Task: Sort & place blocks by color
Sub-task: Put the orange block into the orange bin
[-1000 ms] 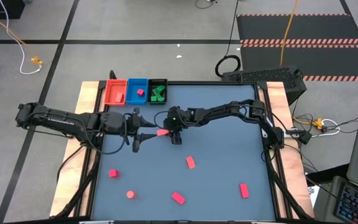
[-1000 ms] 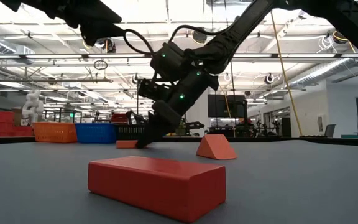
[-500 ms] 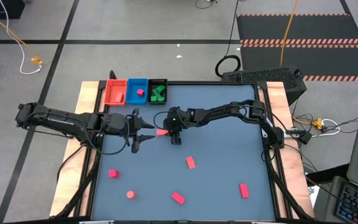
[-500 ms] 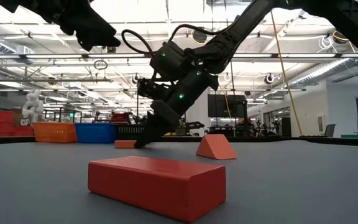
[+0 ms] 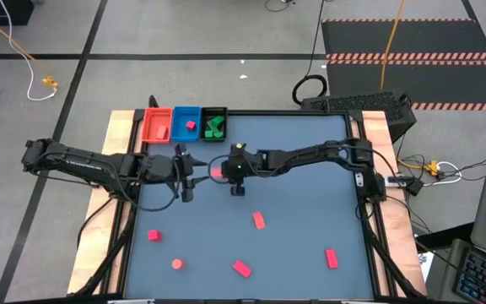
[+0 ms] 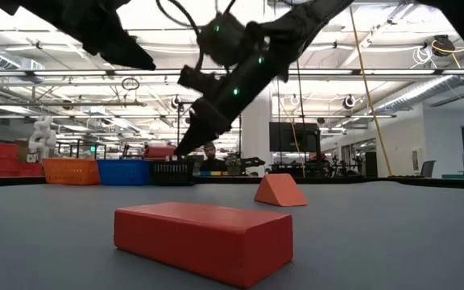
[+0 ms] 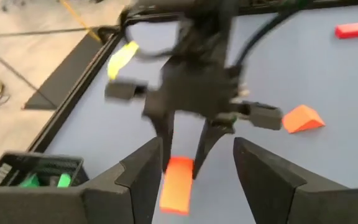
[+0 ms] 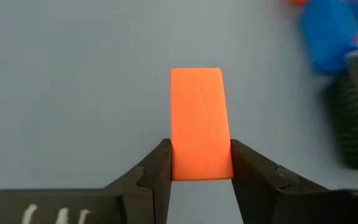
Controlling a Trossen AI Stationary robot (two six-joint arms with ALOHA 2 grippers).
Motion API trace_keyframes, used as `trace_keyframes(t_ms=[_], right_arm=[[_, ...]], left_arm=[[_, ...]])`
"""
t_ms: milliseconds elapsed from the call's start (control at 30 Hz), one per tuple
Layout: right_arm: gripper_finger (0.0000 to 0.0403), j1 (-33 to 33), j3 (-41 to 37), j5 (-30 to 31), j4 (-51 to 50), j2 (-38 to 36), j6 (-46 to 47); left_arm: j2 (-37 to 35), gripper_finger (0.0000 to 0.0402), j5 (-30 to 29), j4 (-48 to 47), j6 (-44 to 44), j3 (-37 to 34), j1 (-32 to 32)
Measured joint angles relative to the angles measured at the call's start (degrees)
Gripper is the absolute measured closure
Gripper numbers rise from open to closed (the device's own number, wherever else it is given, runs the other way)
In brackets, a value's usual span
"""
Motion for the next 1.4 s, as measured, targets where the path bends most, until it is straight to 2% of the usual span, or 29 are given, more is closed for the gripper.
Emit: trace_keyframes(t_ms=[167,300,467,667,933,1200,1400], right_arm=[[0.0279,3.8,0.1,15.1,1.3,-3.1,-6.4],[0.0279,6.9,0.1,26.0,2.9,-3.4,-11.2],[0.0279,9.4,0.1,34.3,8.2,-3.5,-15.9],[0.0279,10.4,0.1,35.9,14.4,-3.5,-19.1],[0.0279,10.8,0.1,36.0,15.3,-3.5,-19.6],[0.0279,11.3,0.0,36.0,20.7,-3.3,-22.6],[0.0279,11.9,0.0,35.8,20.1,-3.5,-22.8]], left_arm=[[0.0,0.0202,-0.5,0.4,-5.5,0.0,0.1],[0.0,0.0202,-1.0,3.2,-15.3,0.0,1.3],[0.0,0.0202,-1.0,5.6,-23.1,0.0,2.5],[0.0,0.0202,-1.1,3.0,-26.9,0.0,3.6],[0.7,0.0202,-2.2,1.9,-28.1,0.1,4.5],[4.1,0.0202,-2.6,4.0,-27.8,0.1,5.5],[3.5,0.0201,-4.1,0.2,-28.2,0.1,7.3]])
